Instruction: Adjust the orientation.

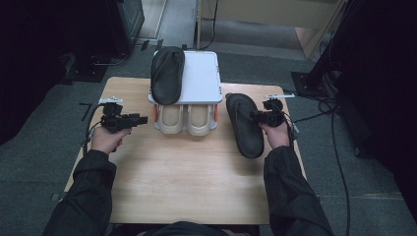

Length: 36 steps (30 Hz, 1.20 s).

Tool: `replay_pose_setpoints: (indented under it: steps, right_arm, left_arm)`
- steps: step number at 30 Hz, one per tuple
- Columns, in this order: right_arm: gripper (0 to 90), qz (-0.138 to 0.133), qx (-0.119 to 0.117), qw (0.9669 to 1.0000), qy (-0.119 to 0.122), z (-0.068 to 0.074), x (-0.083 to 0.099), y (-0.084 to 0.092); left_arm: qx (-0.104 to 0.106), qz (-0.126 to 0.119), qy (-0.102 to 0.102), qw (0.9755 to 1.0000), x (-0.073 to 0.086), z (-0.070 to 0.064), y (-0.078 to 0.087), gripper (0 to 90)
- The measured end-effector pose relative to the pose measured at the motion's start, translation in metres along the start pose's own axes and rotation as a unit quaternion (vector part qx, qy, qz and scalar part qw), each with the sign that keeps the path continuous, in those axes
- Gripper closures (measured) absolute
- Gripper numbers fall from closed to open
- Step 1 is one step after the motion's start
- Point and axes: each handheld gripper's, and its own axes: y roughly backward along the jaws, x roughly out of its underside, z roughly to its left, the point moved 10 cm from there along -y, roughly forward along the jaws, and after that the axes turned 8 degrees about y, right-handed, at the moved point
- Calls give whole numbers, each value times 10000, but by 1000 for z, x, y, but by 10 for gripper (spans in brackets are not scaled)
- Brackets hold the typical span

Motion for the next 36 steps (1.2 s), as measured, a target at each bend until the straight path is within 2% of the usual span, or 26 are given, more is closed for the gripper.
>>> replay_pose_setpoints:
  steps: [16,20,25,29,36]
  right_arm:
    - [728,-128,66,9998,138,6,-72,26]
    - [728,-157,61,9997,183,13,-90,28]
    - [726,-194,61,9994,275,23,-111,31]
    - [722,-204,122,9993,291,26,-125,30]
    - [724,-247,146,9990,330,31,-148,28]
  left_arm:
    - [14,-20,-59,10000,0,-2,0,466]
    - [-36,-38,-82,10000,0,0,1,464]
    - [19,-63,-76,9999,-1,-2,2,463]
    - [-30,-35,-136,9999,0,-2,2,463]
    - [27,-49,-120,9999,0,-2,2,464]
